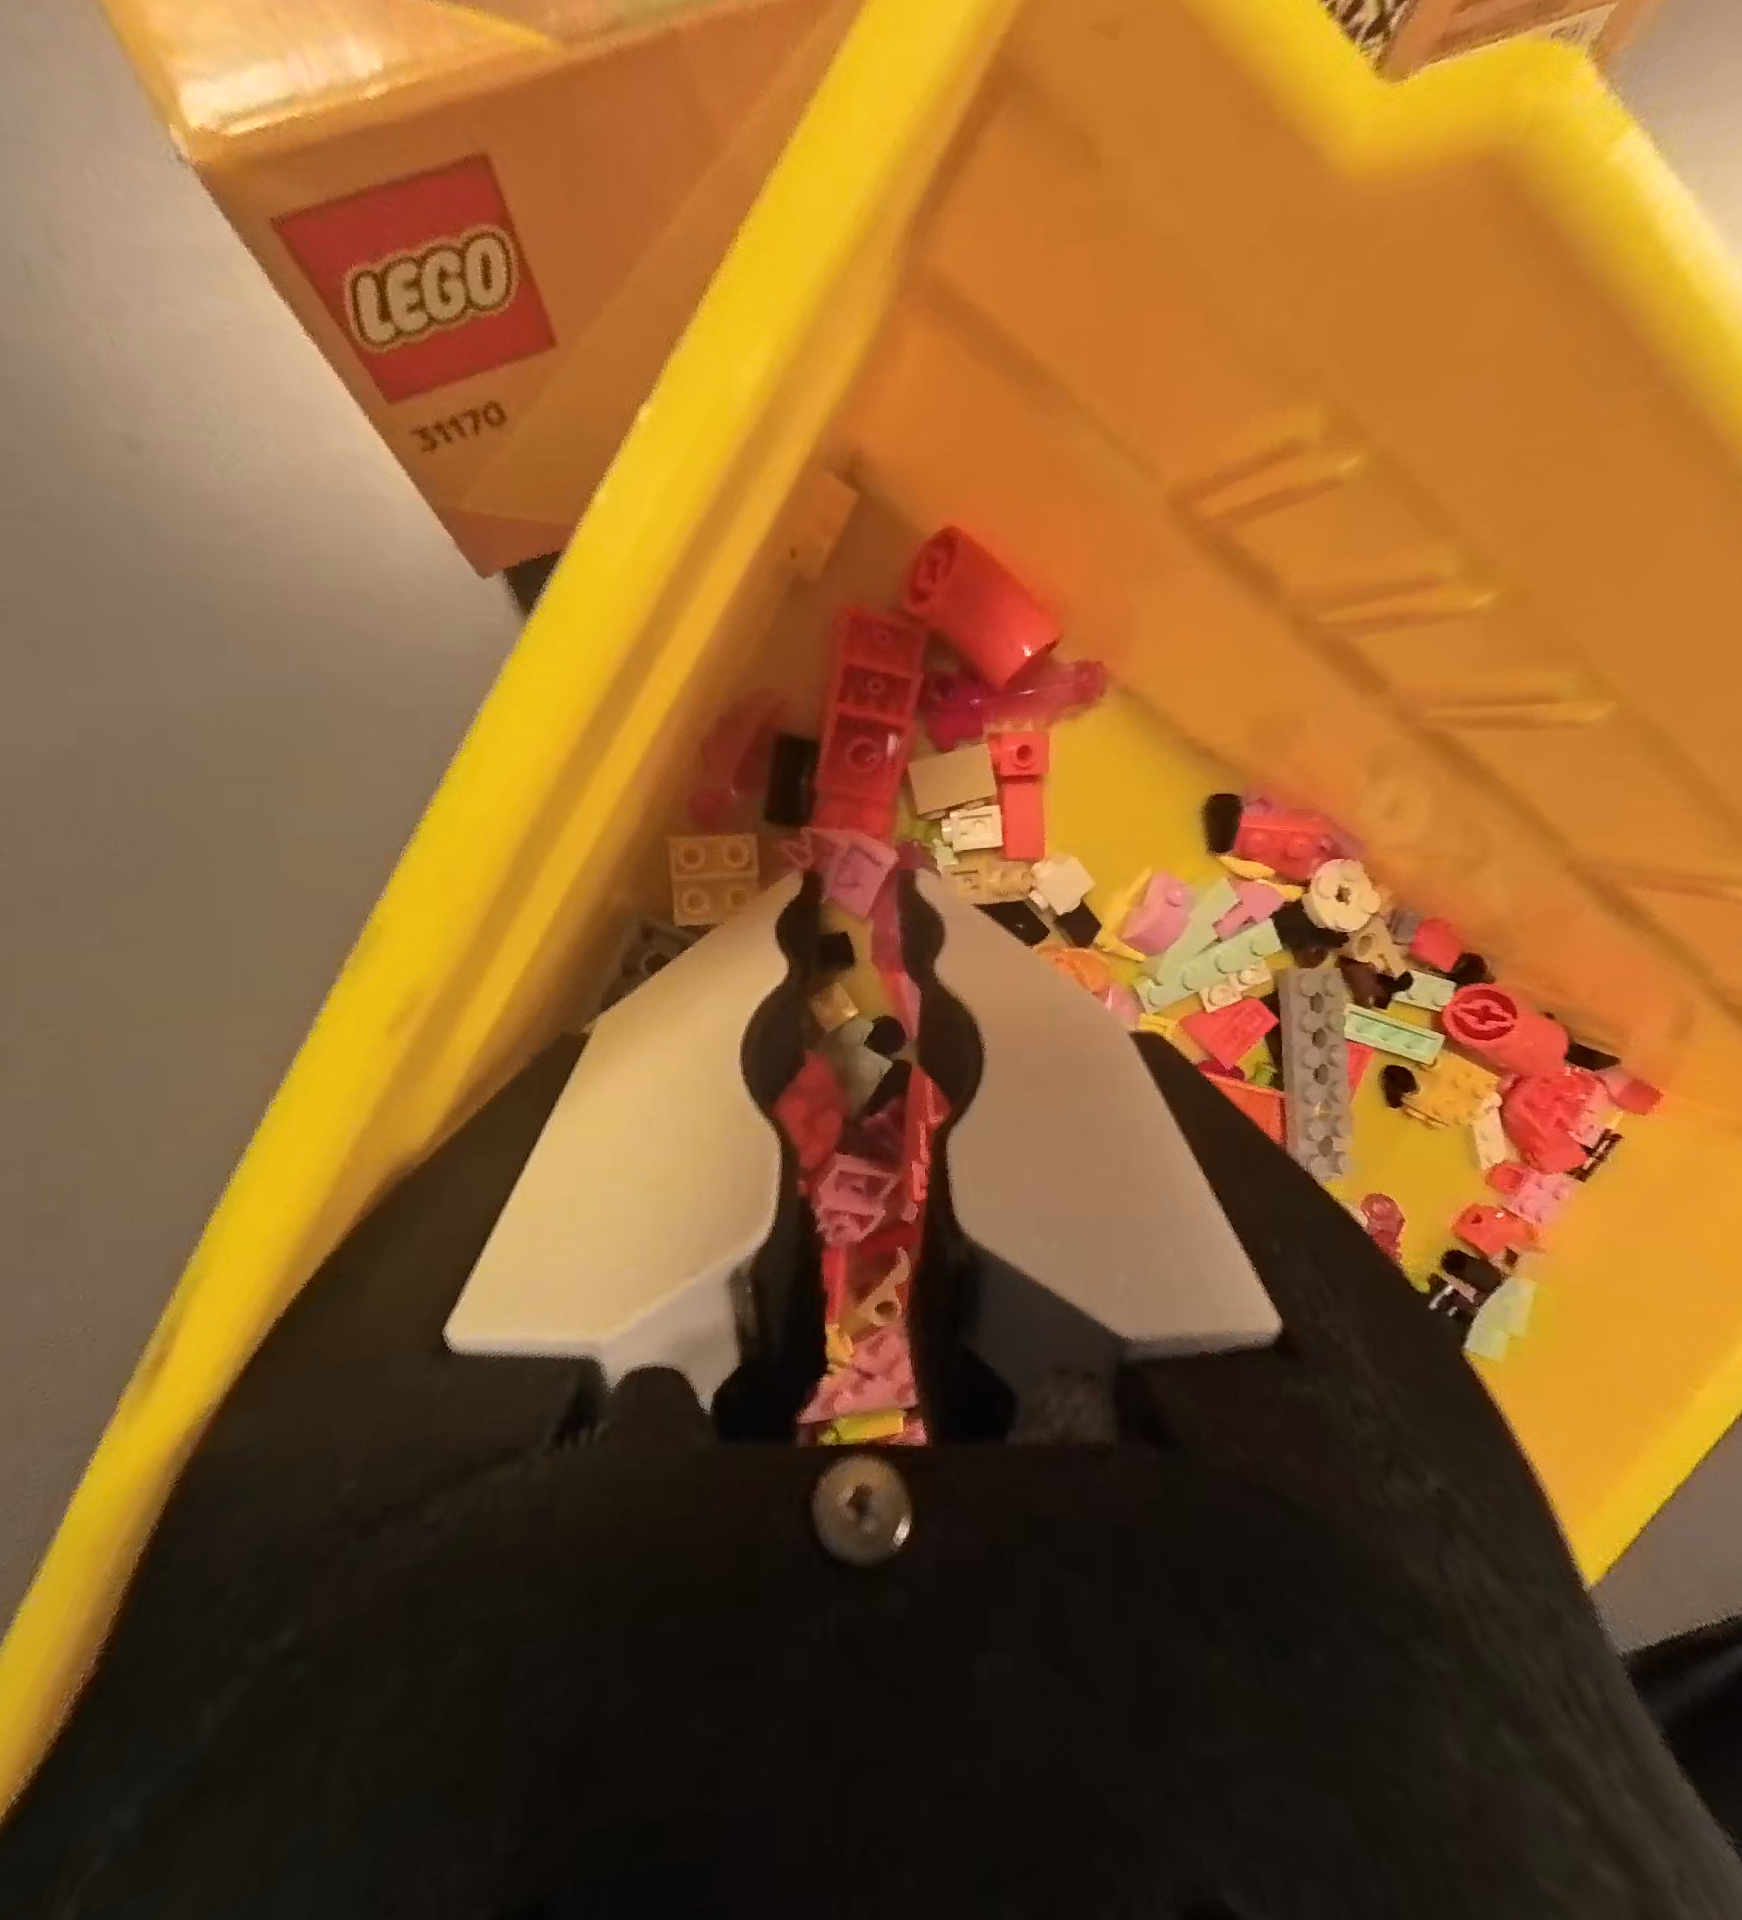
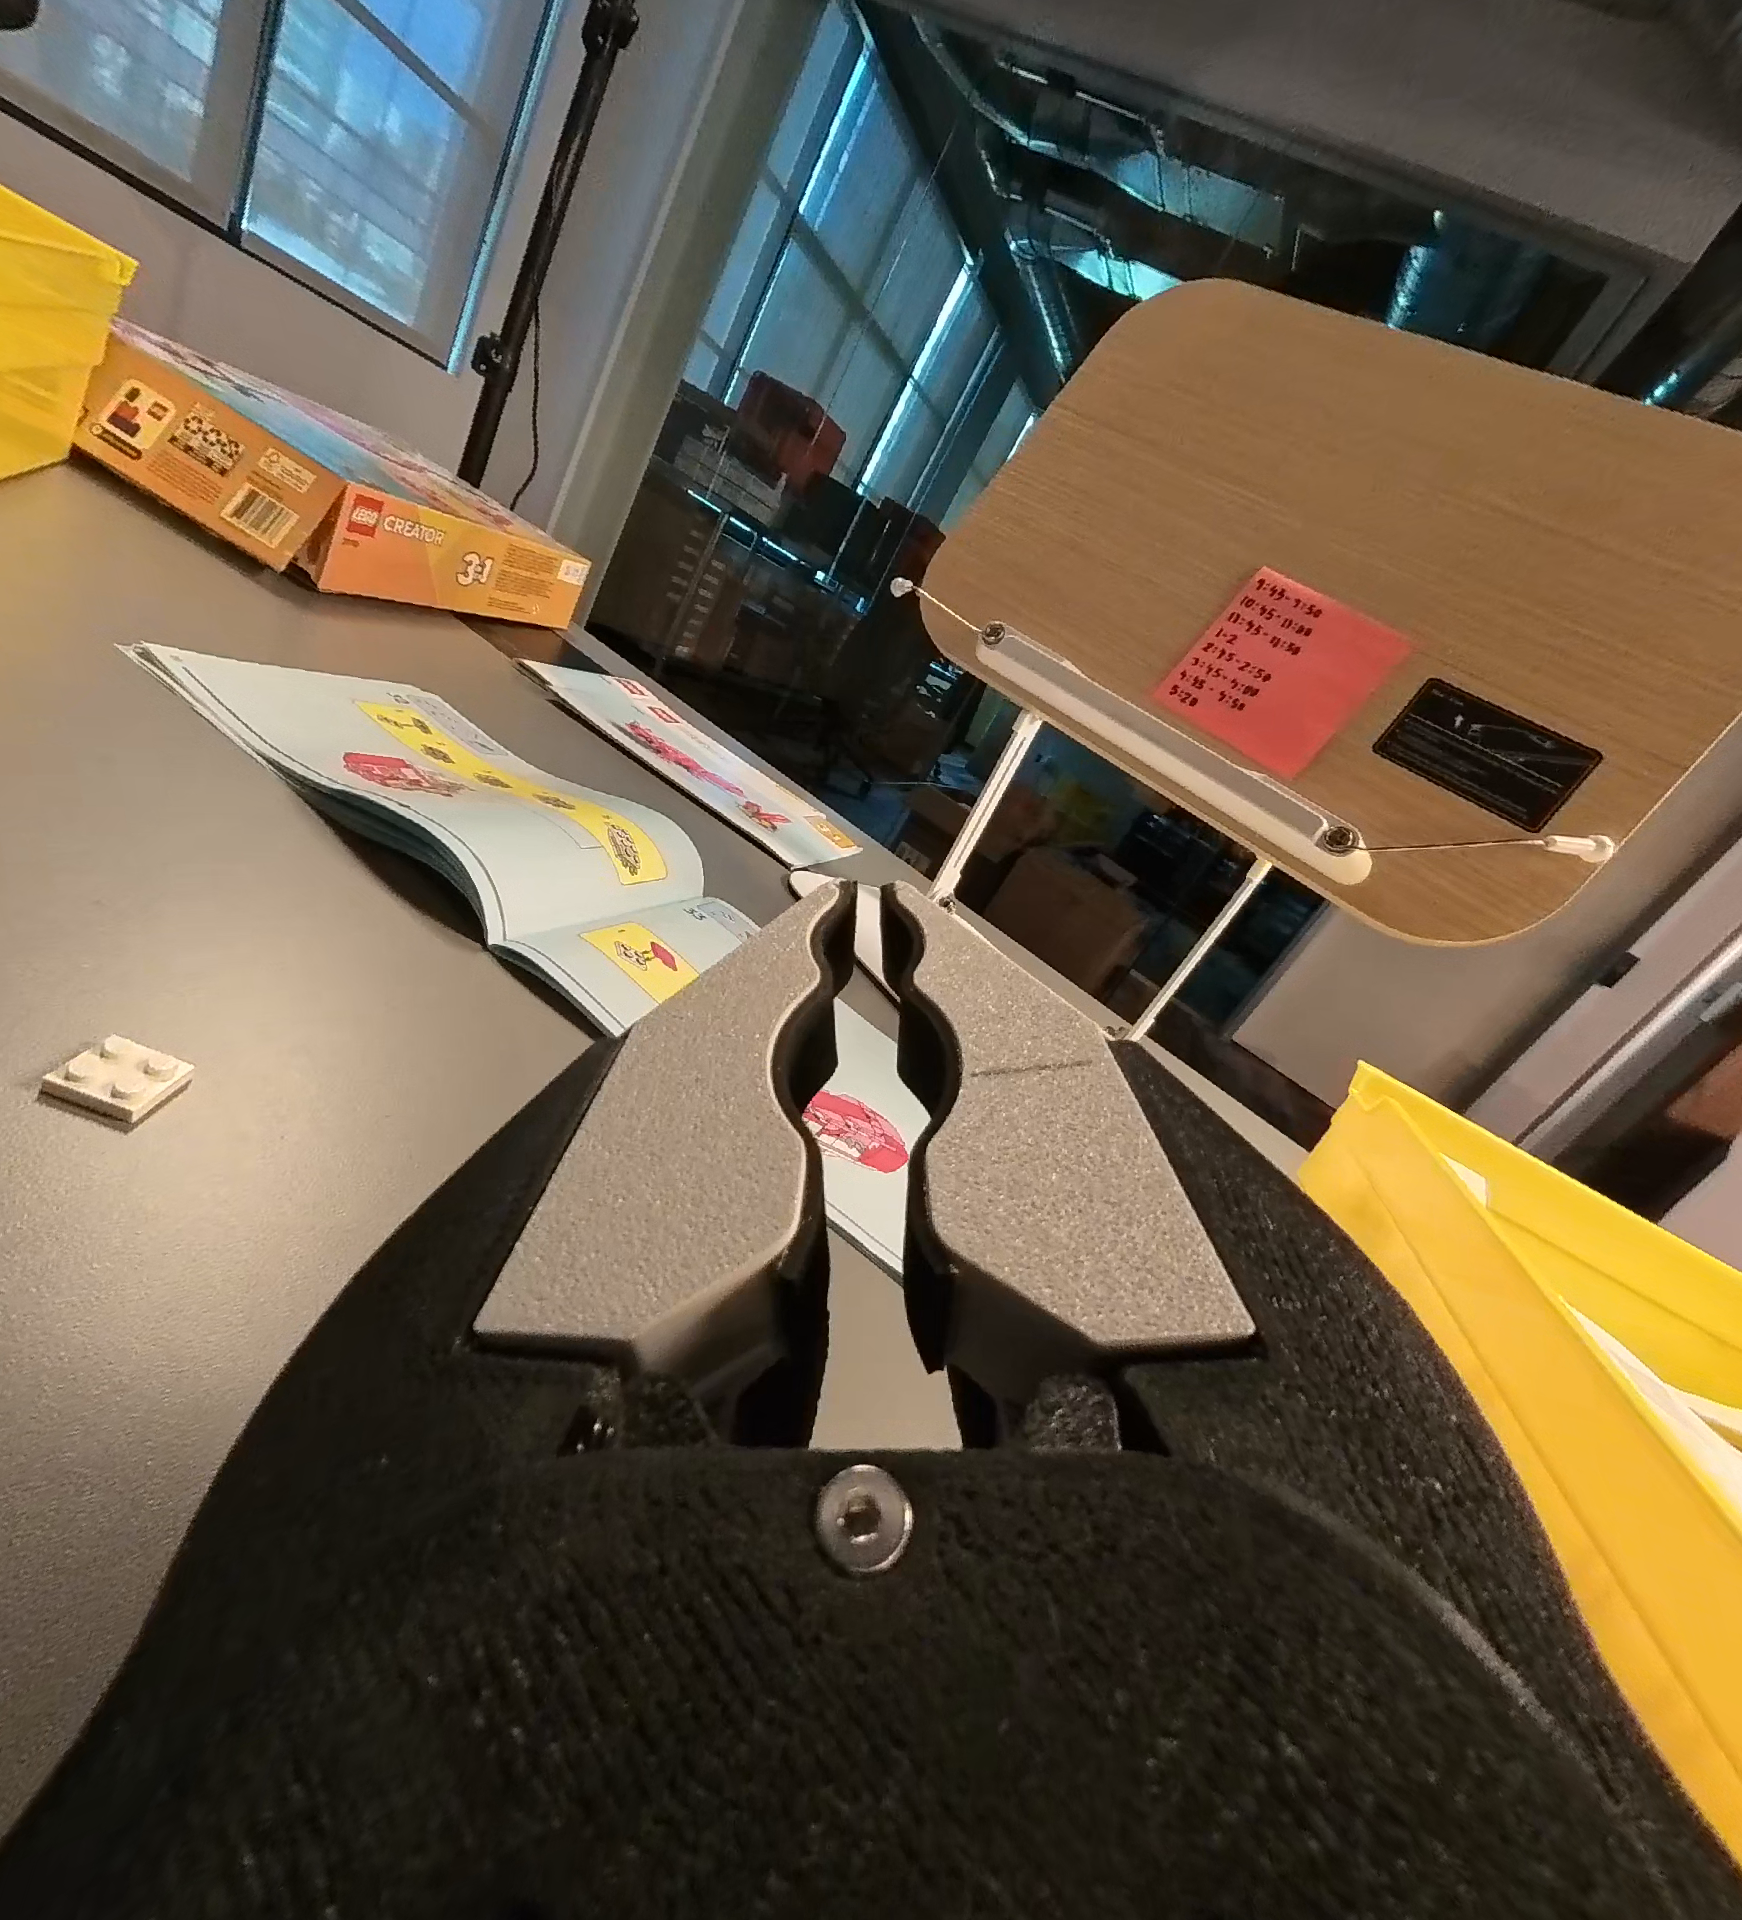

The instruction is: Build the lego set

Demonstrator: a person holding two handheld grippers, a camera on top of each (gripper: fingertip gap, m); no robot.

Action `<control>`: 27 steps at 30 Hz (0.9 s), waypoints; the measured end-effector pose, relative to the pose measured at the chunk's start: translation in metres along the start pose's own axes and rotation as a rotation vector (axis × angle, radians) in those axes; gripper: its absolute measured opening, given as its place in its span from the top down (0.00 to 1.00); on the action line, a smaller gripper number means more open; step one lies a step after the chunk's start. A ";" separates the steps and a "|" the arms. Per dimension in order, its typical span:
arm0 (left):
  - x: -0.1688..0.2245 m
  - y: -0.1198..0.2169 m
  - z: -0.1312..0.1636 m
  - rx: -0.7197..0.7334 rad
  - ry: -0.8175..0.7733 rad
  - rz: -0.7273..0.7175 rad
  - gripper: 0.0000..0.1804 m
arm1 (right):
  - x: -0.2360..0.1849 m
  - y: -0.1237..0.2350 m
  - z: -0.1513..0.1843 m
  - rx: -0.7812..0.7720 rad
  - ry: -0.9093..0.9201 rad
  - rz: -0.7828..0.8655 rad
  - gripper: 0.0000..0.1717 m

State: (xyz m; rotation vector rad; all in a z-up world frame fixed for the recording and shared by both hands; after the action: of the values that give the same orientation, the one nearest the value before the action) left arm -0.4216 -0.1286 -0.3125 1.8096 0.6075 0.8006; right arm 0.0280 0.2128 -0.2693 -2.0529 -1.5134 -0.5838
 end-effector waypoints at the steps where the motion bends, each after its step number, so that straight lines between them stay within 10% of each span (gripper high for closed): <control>1: 0.000 0.000 -0.001 0.002 0.002 0.000 0.93 | 0.000 0.000 0.000 0.000 0.001 -0.001 0.99; 9: 0.014 0.011 -0.001 0.051 0.012 0.165 0.94 | -0.001 0.000 -0.001 0.006 -0.003 -0.006 0.99; 16: 0.096 0.095 0.037 -0.055 -0.144 1.120 0.94 | -0.001 0.001 -0.002 0.022 -0.016 -0.017 0.99; 27: 0.128 0.132 0.066 -0.160 -0.269 1.314 0.94 | -0.002 0.002 -0.004 0.035 -0.026 -0.028 0.99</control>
State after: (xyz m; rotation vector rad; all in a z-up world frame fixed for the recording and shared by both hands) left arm -0.2831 -0.1228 -0.1750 1.9912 -0.9330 1.3253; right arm 0.0291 0.2081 -0.2679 -2.0239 -1.5586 -0.5392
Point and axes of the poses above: each gripper's, where its closed fingertips meet, y back along the fingers, z out of its underside, x = y × z across the jaws, the point moved 5 cm from there along y, back along the fingers, and after that the axes turned 9 degrees about y, right-handed, at the moved point
